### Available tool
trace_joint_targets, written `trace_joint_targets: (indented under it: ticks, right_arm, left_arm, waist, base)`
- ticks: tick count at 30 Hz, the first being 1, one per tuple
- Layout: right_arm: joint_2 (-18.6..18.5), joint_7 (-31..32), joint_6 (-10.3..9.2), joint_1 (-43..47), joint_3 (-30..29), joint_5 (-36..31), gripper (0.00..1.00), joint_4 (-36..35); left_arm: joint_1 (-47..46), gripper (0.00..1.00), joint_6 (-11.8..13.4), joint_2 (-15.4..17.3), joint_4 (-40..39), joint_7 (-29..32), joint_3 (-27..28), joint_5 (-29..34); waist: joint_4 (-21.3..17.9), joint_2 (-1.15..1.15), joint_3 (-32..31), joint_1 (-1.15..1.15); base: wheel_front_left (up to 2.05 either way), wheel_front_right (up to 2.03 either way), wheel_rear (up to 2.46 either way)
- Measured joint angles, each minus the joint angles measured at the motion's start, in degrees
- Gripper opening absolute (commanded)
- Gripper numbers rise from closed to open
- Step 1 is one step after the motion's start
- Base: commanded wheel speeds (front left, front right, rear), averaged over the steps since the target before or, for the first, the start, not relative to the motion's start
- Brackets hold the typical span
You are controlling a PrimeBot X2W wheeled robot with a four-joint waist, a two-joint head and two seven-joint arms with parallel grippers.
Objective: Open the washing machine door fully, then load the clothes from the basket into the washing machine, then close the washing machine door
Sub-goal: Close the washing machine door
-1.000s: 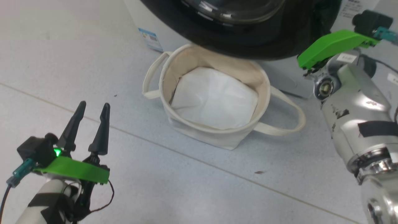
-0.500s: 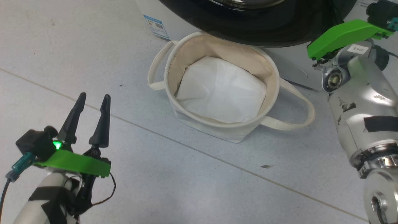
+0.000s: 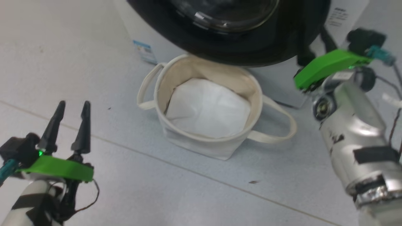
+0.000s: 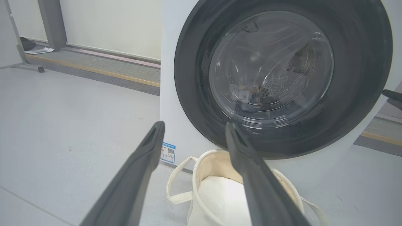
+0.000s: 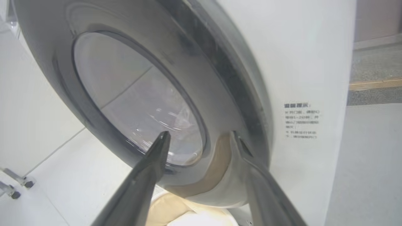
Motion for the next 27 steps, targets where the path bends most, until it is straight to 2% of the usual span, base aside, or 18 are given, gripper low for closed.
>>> trace_joint_targets:
  ticks: [3, 9, 20, 27]
  right_arm:
    - [0.35, 0.00, 0.00, 4.51, 2.94, 1.67, 1.00, -4.10]
    - [0.31, 0.00, 0.00, 11.15, 2.66, -0.05, 1.00, -10.57]
    - [0.37, 0.00, 0.00, 27.35, -4.27, -8.35, 1.00, -25.42]
    - [0.86, 0.00, 0.00, 38.23, -9.05, -9.85, 1.00, -33.14]
  left_arm:
    - [1.88, 1.00, 0.00, 1.12, 1.03, 0.00, 1.60, 1.11]
    - [5.40, 1.00, 0.00, 2.64, 2.86, 0.00, 2.91, 1.29]
    - [7.72, 1.00, 0.00, 5.80, 3.97, 0.00, 3.80, 1.29]
    - [8.99, 1.00, 0.00, 6.37, 6.06, 0.00, 5.19, 1.07]
  waist:
    - [-1.78, 0.00, -2.07, 0.00]
    - [-5.56, 0.00, -5.51, 0.00]
    - [-13.39, 0.00, -11.08, 0.00]
    - [-16.77, 0.00, -13.12, -0.01]
  base:
    - [0.00, 0.00, 0.00]
    - [0.00, 0.00, 0.00]
    - [0.00, 0.00, 0.00]
    - [0.00, 0.00, 0.00]
